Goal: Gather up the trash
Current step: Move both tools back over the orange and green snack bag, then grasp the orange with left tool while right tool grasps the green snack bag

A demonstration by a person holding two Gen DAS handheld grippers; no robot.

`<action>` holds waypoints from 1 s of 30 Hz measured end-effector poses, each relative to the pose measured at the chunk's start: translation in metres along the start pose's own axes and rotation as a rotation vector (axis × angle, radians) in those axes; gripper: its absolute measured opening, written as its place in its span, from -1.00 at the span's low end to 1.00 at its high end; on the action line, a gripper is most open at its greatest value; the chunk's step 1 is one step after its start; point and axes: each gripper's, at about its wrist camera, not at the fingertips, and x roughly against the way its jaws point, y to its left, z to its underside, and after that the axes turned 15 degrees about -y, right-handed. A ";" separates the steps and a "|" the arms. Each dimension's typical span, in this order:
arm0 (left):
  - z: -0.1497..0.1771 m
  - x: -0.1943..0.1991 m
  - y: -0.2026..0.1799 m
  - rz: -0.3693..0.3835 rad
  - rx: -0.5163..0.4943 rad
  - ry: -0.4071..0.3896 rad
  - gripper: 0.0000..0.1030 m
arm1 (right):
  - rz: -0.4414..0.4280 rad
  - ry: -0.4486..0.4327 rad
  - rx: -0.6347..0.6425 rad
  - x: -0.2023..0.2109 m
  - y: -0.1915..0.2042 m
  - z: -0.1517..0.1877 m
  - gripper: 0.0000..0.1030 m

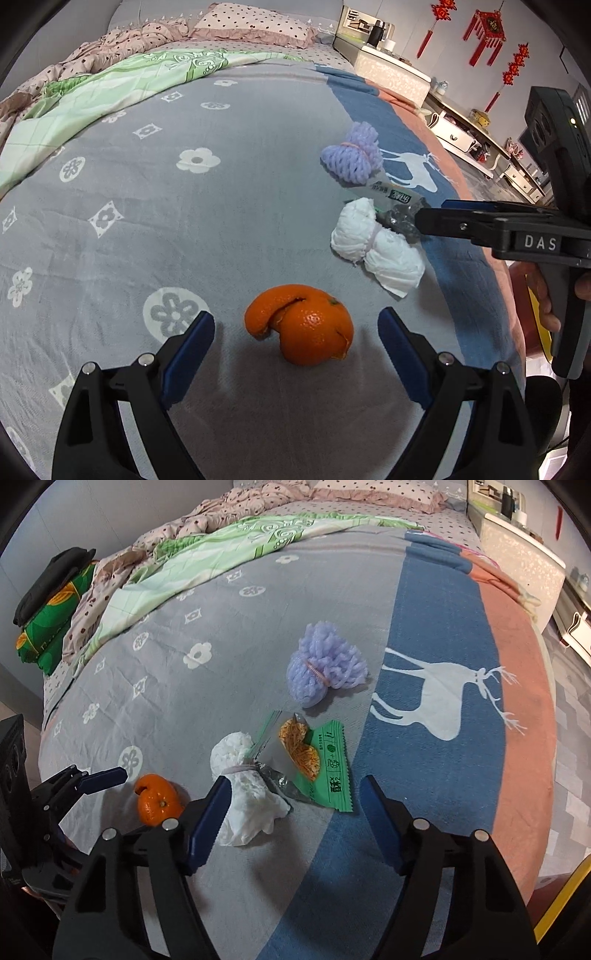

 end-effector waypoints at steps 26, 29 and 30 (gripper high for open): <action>0.005 0.002 -0.008 0.044 -0.028 0.011 -0.37 | 0.024 -0.070 -0.053 0.010 -0.008 -0.007 -0.98; 0.002 0.009 -0.007 0.035 -0.029 0.002 -0.37 | 0.014 -0.083 -0.074 0.024 -0.012 -0.007 -0.98; 0.001 0.011 -0.007 0.034 -0.030 -0.003 -0.37 | 0.010 -0.089 -0.078 0.030 -0.013 -0.007 -0.98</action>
